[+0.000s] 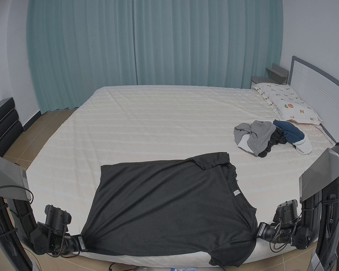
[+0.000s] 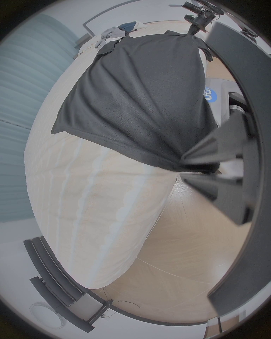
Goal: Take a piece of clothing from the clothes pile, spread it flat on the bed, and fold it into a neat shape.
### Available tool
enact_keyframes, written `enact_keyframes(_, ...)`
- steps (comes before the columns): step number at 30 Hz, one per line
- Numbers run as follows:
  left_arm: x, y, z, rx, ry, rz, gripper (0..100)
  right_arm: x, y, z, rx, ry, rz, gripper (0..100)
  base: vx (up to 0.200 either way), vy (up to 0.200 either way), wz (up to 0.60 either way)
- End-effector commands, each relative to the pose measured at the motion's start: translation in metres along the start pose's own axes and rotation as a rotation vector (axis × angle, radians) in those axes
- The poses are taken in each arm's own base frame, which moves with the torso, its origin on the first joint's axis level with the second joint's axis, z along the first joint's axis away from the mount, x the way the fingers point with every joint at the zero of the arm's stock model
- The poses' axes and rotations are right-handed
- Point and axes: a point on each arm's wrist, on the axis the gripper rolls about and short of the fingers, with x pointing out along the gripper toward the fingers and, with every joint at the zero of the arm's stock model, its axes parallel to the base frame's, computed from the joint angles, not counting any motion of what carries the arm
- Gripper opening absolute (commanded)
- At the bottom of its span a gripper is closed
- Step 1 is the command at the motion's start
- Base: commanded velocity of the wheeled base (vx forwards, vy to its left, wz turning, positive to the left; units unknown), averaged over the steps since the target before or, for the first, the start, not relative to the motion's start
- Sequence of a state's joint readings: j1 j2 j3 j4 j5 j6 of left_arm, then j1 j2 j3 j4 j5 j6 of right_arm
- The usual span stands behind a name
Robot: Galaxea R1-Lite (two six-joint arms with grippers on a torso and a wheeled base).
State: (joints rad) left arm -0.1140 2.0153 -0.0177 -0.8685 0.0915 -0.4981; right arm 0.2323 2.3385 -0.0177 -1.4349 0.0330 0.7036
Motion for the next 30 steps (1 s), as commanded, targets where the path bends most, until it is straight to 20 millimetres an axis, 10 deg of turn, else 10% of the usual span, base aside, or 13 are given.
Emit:
enact_keyframes(1,-0.002,0.001,-0.004,0.002,0.010,0.000,100,-0.004,0.001,-0.003,-0.011,0.012,0.003,100,0.000,0.000,0.00)
enact_keyframes(15,-0.030,-0.001,0.010,-0.097,-0.120,-0.154,100,-0.028,0.003,0.038,0.080,-0.206,0.098,100,0.000,0.000,0.00)
enact_keyframes(30,-0.028,-0.001,0.011,-0.195,-0.078,-0.208,100,-0.027,0.006,0.040,0.135,-0.190,0.145,100,0.000,0.120,0.00)
